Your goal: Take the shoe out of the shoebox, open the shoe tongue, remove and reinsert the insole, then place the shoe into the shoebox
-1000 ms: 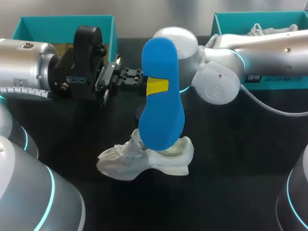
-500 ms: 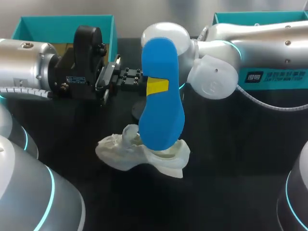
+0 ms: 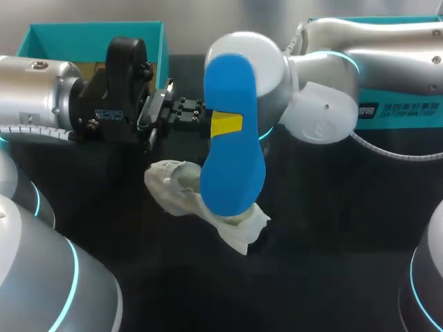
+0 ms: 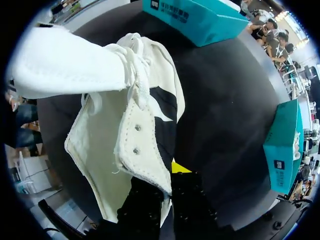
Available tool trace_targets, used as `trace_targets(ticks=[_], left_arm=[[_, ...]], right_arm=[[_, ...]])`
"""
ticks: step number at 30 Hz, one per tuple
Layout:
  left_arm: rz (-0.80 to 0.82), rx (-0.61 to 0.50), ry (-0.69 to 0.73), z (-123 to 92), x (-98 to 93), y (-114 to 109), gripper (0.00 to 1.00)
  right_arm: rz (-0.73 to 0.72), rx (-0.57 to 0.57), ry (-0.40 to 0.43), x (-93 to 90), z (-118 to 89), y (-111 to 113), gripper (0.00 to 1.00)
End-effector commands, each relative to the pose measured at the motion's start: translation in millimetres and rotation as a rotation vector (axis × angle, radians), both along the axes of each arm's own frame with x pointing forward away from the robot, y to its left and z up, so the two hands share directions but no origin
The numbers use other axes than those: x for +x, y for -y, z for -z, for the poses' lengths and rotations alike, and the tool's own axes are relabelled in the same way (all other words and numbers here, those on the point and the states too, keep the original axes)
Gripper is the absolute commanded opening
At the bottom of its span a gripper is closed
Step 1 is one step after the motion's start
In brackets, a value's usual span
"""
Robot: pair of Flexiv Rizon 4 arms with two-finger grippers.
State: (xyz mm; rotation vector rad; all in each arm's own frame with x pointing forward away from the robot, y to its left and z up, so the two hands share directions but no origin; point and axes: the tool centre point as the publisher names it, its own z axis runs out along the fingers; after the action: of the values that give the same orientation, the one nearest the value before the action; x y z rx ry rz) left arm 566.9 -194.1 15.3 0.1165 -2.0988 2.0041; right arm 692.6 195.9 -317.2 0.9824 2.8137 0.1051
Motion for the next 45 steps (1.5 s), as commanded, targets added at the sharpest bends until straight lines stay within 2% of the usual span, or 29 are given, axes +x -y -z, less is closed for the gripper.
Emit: trace_targets(ticks=[1,7,9,15,16,23,27,33,45], left_arm=[[-0.004,0.001,0.0,0.4,-0.3,-0.3,0.0],[-0.004,0.001,0.0,0.4,-0.3,-0.3,0.0],[-0.004,0.001,0.0,0.4,-0.3,-0.3,0.0],[-0.004,0.001,0.0,0.4,-0.3,-0.3,0.0],[-0.004,0.001,0.0,0.4,-0.3,-0.3,0.0],[-0.004,0.001,0.0,0.4,-0.3,-0.3,0.0],[-0.004,0.001,0.0,0.4,-0.3,-0.3,0.0],[-0.004,0.001,0.0,0.4,-0.3,-0.3,0.0],[-0.004,0.001,0.0,0.4,-0.3,-0.3,0.0]], right_arm=[[0.001,-0.004,0.019,-4.5,-1.5,1.7,0.0],[0.001,-0.004,0.019,-4.5,-1.5,1.7,0.0],[0.102,0.067,0.028,-7.4,-0.8,3.1,0.0],[0.405,0.132,0.039,-17.6,-1.3,15.9,0.0],[0.448,0.109,0.042,-19.9,-1.4,16.5,0.0],[0.589,0.162,0.056,-28.3,4.4,20.5,0.0],[0.638,0.195,0.054,-28.4,9.8,23.7,0.0],[0.683,0.184,0.049,-23.5,13.3,28.3,0.0],[0.62,0.186,-0.008,2.5,9.7,50.3,0.0]])
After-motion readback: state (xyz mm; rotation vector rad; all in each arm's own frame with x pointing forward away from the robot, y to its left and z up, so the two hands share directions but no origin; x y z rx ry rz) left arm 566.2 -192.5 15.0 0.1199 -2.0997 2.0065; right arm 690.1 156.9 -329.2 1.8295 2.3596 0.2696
